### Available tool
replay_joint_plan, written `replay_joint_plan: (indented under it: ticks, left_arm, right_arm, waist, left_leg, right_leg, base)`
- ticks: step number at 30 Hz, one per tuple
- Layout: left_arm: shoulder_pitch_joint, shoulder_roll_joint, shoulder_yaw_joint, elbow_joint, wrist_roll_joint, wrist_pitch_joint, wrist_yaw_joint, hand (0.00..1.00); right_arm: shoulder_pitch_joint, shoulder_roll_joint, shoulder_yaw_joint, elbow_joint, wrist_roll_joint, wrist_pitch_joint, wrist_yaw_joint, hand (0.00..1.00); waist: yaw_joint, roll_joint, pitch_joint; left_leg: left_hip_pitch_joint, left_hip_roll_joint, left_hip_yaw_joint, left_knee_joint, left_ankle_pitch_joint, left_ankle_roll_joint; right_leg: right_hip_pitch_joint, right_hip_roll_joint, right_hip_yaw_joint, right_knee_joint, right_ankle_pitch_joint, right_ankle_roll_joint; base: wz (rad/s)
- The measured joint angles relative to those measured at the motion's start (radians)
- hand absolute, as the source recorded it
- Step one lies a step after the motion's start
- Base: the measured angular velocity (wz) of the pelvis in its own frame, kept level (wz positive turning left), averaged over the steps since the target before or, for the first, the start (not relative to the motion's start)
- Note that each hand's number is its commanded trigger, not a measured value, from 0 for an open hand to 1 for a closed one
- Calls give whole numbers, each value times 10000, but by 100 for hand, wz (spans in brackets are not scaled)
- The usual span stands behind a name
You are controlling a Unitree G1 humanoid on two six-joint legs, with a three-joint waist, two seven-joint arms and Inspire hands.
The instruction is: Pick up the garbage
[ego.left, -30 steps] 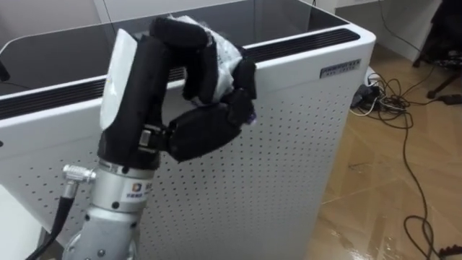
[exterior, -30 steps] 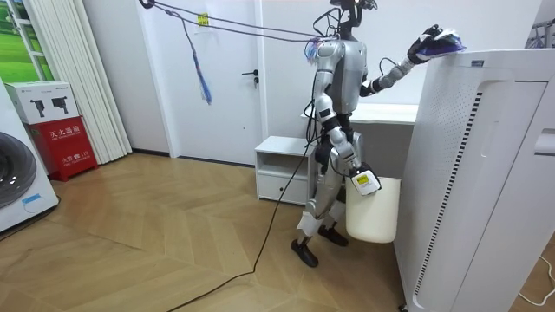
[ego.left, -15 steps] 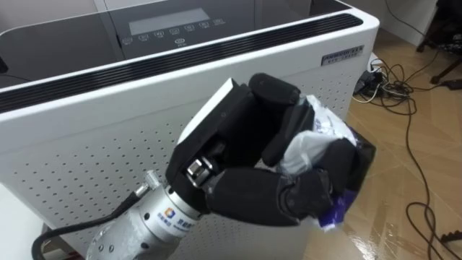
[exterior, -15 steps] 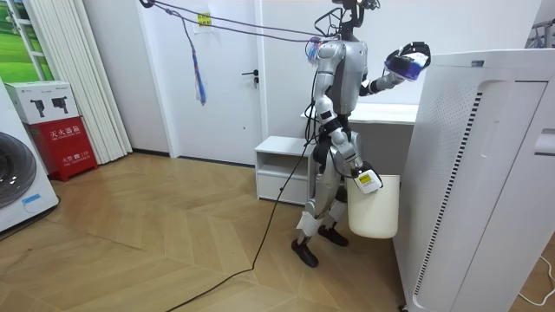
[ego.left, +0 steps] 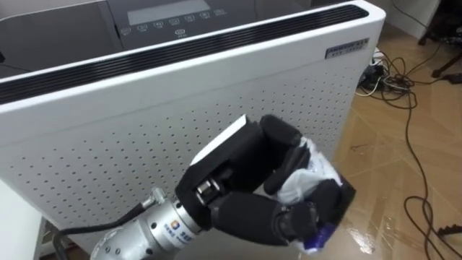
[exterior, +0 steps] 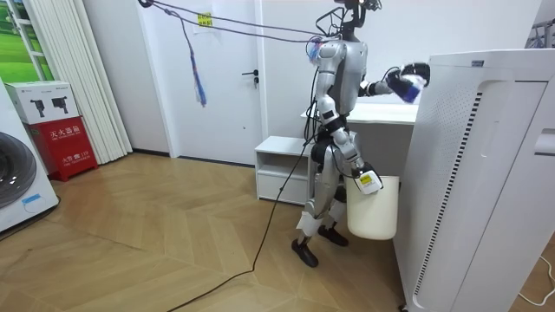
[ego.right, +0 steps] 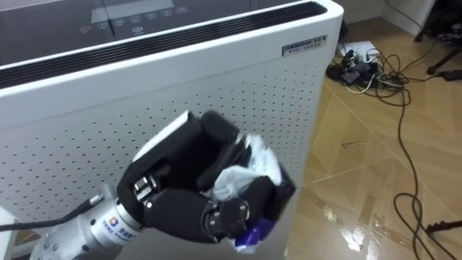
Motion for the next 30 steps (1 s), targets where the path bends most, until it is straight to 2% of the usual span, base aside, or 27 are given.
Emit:
replay_joint_plan:
  ticks: [1, 4, 7, 11, 13, 19, 22, 25, 30]
  left_arm:
    - [99, 97, 16, 296, 631, -3, 7, 100]
    - [174, 124, 29, 1346, 2382, 1, 112, 100]
    - [173, 118, 32, 2091, 3210, -5, 303, 100]
    - [145, 21, 36, 3071, 3276, -136, 603, 100]
    - [145, -162, 32, 3361, 3397, -151, 678, 100]
    - [18, -492, 19, 4295, 3867, -365, 1053, 100]
    - [-102, -506, 24, 4715, 3866, -430, 1301, 100]
    - [-191, -578, -18, 5432, 3874, -565, 1434, 100]
    - [-193, -579, -124, 5920, 3870, -646, 1562, 100]
  right_arm:
    - [-223, -21, -42, 216, 1, 2, 33, 100]
    - [-546, -19, -123, 401, 8, -19, 28, 100]
    - [-889, -5, -124, 925, 39, -31, 16, 100]
    - [-1102, 27, -77, 964, 45, -45, 17, 100]
    - [-1379, 24, -82, 1252, 87, -151, 25, 100]
    - [-1943, 140, -127, 1592, 213, -297, -238, 100]
    - [-2005, 260, -201, 1601, 500, -349, -391, 100]
    - [-1997, 325, -203, 1619, 513, -346, -413, 100]
    - [-2014, 312, -203, 1618, 887, -344, -451, 100]
  waist:
    - [7, 17, 11]
    - [169, 83, 52]
    - [231, 166, 109]
    - [386, 195, 142]
    - [459, 135, 182]
    - [491, 48, 240]
    - [420, -70, 279]
    - [352, -72, 280]
    - [381, -73, 280]
  left_leg:
    - [-213, 10, -3, 41, 31, -11]
    - [-619, 9, -97, 100, 101, -27]
    - [-925, 6, -259, 153, 134, -68]
    - [-1227, 8, -347, 100, 247, -130]
    - [-1347, 2, -429, -62, 376, -182]
    - [-1586, 81, -577, -461, 680, -296]
    - [-1909, 127, -448, -493, 744, -395]
    - [-2074, 158, -389, -488, 783, -425]
    - [-2359, 172, -179, -432, 792, -411]
  right_leg:
    - [-198, 14, -1, -6, 17, -28]
    - [-552, 45, -40, -7, 48, -79]
    - [-777, 71, -211, 4, 51, -85]
    - [-1271, 17, -314, 426, -33, -190]
    - [-1585, -53, -442, 740, -86, -211]
    - [-2403, -167, -387, 1390, -106, -247]
    - [-2454, -78, -468, 1103, -125, -288]
    - [-2581, -56, -638, 1021, -125, -293]
    - [-2876, -71, -600, 1044, -137, -329]
  base:
    - [7]
    - [5]
    - [16]
    - [7]
    - [11]
    - [5]
    - [-2]
    - [1]
    - [-3]
